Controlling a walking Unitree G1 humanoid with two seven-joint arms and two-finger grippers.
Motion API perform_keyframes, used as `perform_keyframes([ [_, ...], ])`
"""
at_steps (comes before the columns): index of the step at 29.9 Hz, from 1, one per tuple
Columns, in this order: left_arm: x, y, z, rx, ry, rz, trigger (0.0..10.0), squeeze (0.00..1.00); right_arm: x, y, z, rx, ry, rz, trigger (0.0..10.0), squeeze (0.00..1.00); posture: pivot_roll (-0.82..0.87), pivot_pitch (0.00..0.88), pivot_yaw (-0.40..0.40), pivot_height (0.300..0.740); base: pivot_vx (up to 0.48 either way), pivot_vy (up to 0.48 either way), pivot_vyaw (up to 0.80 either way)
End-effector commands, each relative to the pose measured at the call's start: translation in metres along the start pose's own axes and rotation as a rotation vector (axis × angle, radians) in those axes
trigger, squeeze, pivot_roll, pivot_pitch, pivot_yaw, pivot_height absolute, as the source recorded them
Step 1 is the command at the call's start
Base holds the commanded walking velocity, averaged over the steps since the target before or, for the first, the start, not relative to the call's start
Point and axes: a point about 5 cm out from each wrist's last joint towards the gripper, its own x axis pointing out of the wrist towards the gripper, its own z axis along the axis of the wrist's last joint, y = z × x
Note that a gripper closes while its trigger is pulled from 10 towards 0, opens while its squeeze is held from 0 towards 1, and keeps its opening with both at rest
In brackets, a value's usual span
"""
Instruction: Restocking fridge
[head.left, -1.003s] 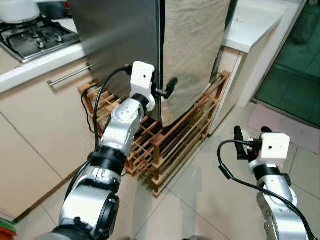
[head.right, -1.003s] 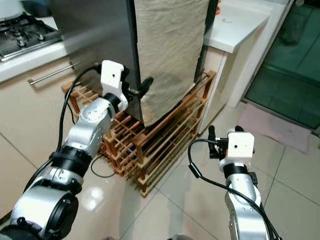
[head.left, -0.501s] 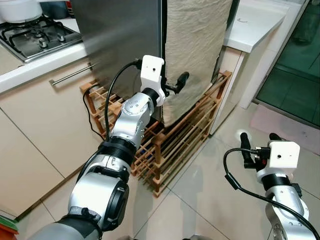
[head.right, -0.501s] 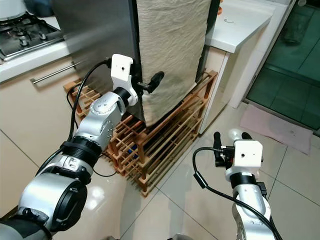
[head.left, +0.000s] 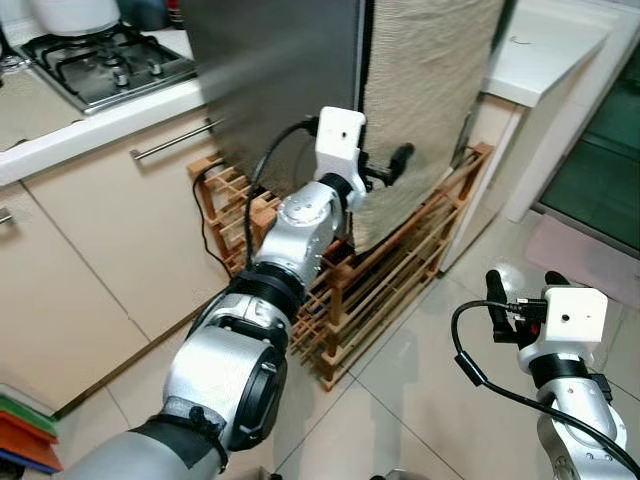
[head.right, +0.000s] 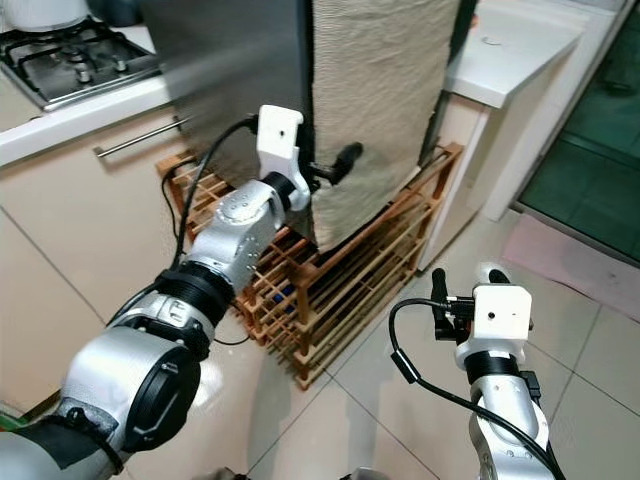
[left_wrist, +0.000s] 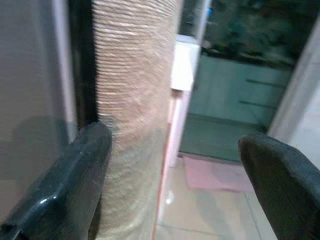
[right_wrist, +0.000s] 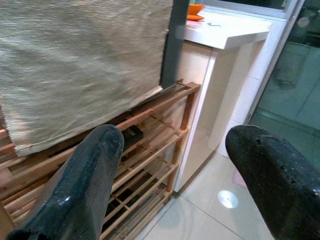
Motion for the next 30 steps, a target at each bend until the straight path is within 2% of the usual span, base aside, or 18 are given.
perform_keyframes([
  [1, 0.015, -0.048, 0.003, -0.009, -0.008, -0.197, 10.0, 0.0, -0.001, -0.001, 0.003, -0.003, -0.004, -0.005, 10.0, 0.0, -0.29, 0.064, 0.029, 0.732, 0.0, 0.0, 0.0],
  [7, 0.015, -0.089, 0.02, -0.063, -0.128, -0.457, 10.0, 0.0, -0.001, 0.0, 0.003, 0.002, -0.001, -0.006, 10.0, 0.0, -0.28, 0.065, 0.032, 0.732, 0.0, 0.0, 0.0],
  [10, 0.013, -0.093, 0.022, -0.065, -0.144, -0.504, 10.0, 0.0, 0.0, 0.001, 0.003, 0.002, -0.001, -0.005, 10.0, 0.0, -0.28, 0.064, 0.034, 0.732, 0.0, 0.0, 0.0],
  [14, 0.012, -0.09, 0.024, -0.05, -0.155, -0.505, 10.0, 0.0, 0.001, 0.003, 0.003, 0.004, -0.002, -0.005, 10.0, 0.0, -0.28, 0.06, 0.038, 0.732, 0.0, 0.0, 0.0],
  [16, 0.006, -0.079, 0.023, -0.045, -0.164, -0.473, 10.0, 0.0, 0.002, 0.004, 0.003, 0.008, -0.004, -0.009, 10.0, 0.0, -0.27, 0.055, 0.041, 0.732, 0.0, 0.0, 0.0],
  [19, 0.0, -0.072, 0.022, -0.047, -0.167, -0.449, 10.0, 0.0, 0.003, 0.005, 0.003, 0.013, -0.004, -0.01, 10.0, 0.0, -0.27, 0.051, 0.041, 0.732, 0.0, 0.0, 0.0],
  [22, -0.02, -0.056, 0.014, -0.038, -0.169, -0.409, 10.0, 0.0, 0.005, 0.007, 0.001, 0.021, -0.005, -0.007, 10.0, 0.0, -0.25, 0.038, 0.038, 0.732, 0.0, 0.0, 0.0],
  [26, -0.027, -0.044, 0.009, -0.015, -0.152, -0.351, 10.0, 0.0, 0.007, 0.008, 0.0, 0.024, -0.005, -0.004, 10.0, 0.0, -0.24, 0.033, 0.037, 0.732, 0.0, 0.0, 0.0],
  [29, -0.034, -0.008, 0.003, -0.004, -0.122, -0.151, 10.0, 0.0, 0.011, 0.009, 0.001, 0.029, -0.014, 0.0, 10.0, 0.0, -0.23, 0.022, 0.04, 0.732, 0.0, 0.0, 0.0],
  [30, -0.034, -0.008, 0.003, -0.004, -0.122, -0.151, 10.0, 0.0, 0.011, 0.009, 0.001, 0.029, -0.014, 0.0, 10.0, 0.0, -0.23, 0.022, 0.04, 0.732, 0.0, 0.0, 0.0],
])
